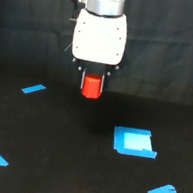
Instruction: Pick up the red object from the table
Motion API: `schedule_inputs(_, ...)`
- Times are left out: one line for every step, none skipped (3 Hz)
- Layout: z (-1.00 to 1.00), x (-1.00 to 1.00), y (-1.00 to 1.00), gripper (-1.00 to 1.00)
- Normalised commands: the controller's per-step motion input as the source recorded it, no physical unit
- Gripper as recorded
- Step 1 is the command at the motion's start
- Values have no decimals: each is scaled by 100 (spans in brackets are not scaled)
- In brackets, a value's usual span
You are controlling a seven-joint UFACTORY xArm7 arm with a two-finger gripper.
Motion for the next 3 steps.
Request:
schedule_inputs(3, 0, -1, -98)
schedule_inputs(1, 4, 16, -91)
schedule_inputs(2, 5, 4, -93)
